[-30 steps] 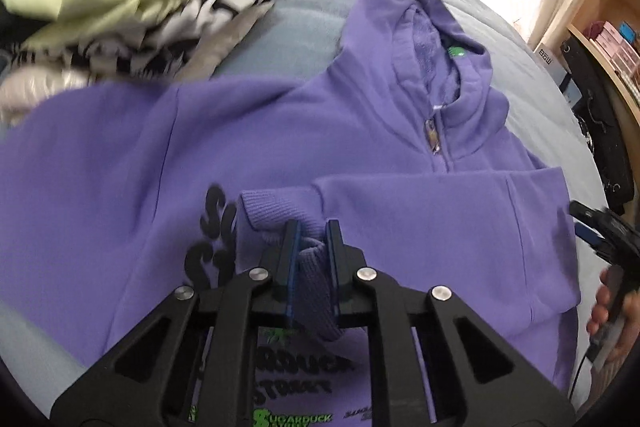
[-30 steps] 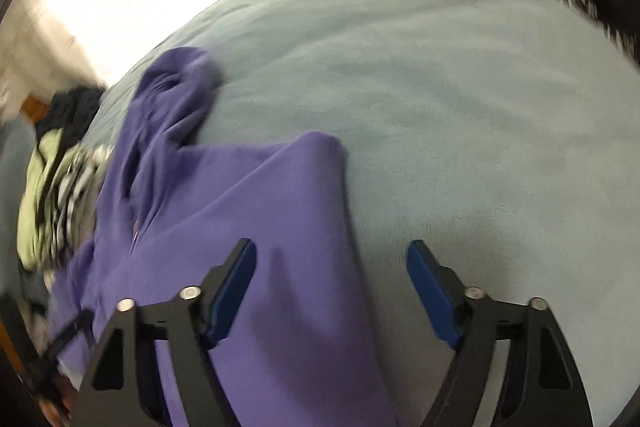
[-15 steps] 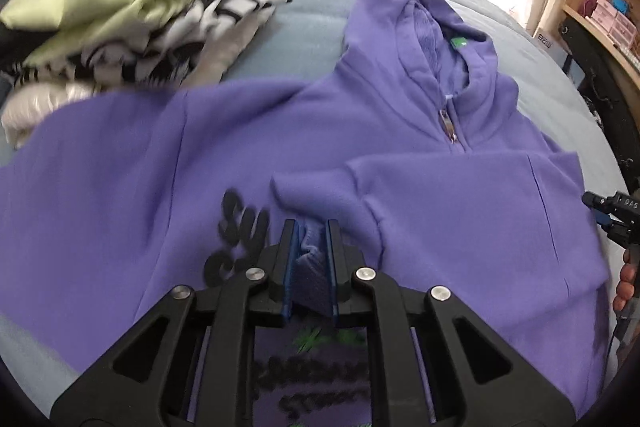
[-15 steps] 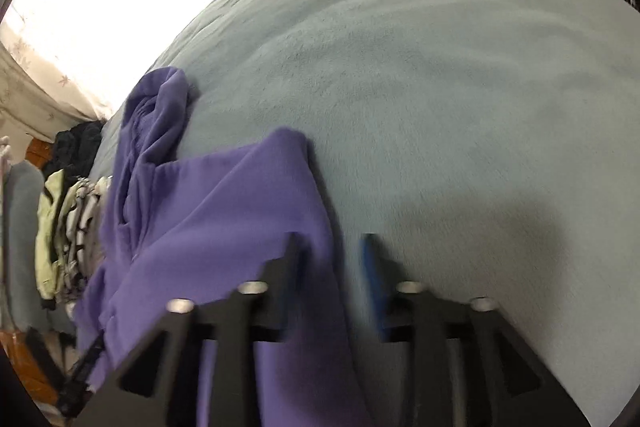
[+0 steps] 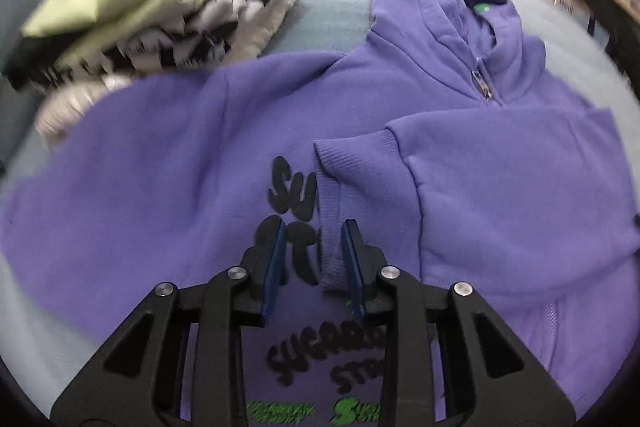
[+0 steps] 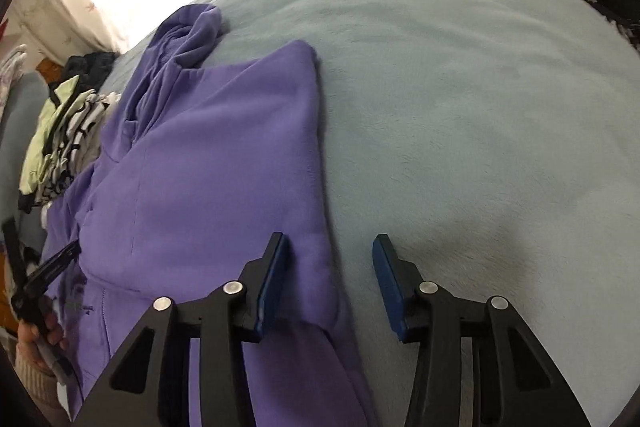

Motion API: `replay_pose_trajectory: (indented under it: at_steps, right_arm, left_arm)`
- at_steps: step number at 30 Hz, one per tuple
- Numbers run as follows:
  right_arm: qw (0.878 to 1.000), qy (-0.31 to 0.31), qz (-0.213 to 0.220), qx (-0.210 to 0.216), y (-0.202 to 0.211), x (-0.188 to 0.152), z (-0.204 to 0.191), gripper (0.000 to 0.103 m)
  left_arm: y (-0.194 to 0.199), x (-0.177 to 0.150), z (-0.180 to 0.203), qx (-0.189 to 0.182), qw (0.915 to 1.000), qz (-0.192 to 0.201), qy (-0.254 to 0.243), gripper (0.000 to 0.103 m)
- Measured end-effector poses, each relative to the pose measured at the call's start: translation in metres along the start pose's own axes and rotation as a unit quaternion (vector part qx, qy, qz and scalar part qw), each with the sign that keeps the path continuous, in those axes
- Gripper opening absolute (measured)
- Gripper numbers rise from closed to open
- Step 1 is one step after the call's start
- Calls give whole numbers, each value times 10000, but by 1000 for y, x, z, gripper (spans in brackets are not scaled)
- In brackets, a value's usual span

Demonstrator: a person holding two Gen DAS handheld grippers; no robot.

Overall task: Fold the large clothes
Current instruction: 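Lay the cuff flat on the hoodie front and open the left tool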

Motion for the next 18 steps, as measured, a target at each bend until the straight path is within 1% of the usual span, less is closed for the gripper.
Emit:
replay_pose_trajectory:
  at_steps: [1,3,5,7,8,9,11,13,16,18]
  right_arm:
    - [9999,69,91,-65,5,-2,2,44]
    - [9991,253,269,-201,23,-6,-3,44]
    - [9988,352,301,-136,35,-11,-8,44]
    - [9988,401,279,-2,45,-25,-16,44]
    - [9986,445,262,103,50,-33,-28,44]
    - [9981,519,242,214,51,-38,-42,44]
    - [9971,644,206,341,49,-49,-69,44]
    - [9953,796,146,534,45,-58,-102,44]
    - [9933,959,104,635,36,-74,-136,44]
    - [9928,929,-60,747,24,-83,-154,44]
  left_arm:
    - [6,0,0,69,10000,20,-63,26]
    - [22,1,3,54,9997,180,-169,26]
    - [42,3,13,20,9982,451,-383,26]
    - [55,7,25,-69,9969,594,-511,26]
    - [60,9,33,-175,9966,620,-523,26]
    - [66,10,44,-371,9961,620,-501,26]
    - [76,13,68,-877,9939,535,-408,26]
    - [80,17,88,-1124,9918,533,-310,26]
    - [79,26,112,-1097,9921,576,-208,26]
    - [69,28,127,-1167,9919,498,-98,26]
Point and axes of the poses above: each gripper's, at about its wrist camera, not at the fingertips, and y roughly against the way its jaws point, z to its right, x to its top, the point moved 9 cm from there along -y, roughly the way its jaws point, and after that the axes turned 12 degrees about -y, right-handed, at the moved point
